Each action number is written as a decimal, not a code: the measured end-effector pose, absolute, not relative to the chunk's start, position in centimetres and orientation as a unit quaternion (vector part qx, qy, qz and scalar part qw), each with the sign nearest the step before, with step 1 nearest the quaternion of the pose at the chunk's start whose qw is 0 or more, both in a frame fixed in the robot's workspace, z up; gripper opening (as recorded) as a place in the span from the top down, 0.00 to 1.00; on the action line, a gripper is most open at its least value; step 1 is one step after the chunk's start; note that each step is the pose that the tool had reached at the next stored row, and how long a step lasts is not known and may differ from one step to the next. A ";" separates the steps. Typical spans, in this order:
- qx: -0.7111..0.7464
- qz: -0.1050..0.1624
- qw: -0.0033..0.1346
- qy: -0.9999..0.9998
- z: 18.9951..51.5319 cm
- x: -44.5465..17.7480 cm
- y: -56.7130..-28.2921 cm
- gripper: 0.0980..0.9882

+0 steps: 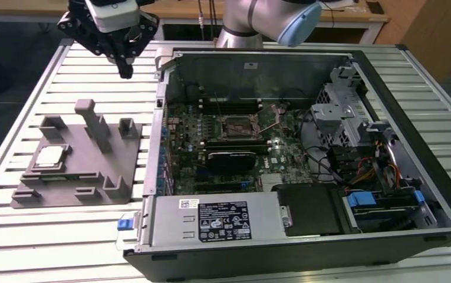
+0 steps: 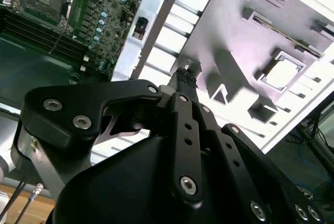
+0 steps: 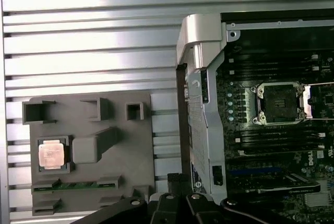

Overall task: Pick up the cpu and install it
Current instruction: 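Reach for the cpu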

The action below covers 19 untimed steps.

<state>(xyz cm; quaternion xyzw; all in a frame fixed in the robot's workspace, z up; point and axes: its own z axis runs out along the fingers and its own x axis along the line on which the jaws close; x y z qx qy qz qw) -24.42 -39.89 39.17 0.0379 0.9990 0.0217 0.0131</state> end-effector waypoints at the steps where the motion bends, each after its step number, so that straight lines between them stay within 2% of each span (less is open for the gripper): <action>1: 0.038 0.022 0.013 0.999 39.2 -24.6 -39.9 0.99; 19: 0.038 0.022 0.013 0.999 39.1 -27.6 -39.9 0.99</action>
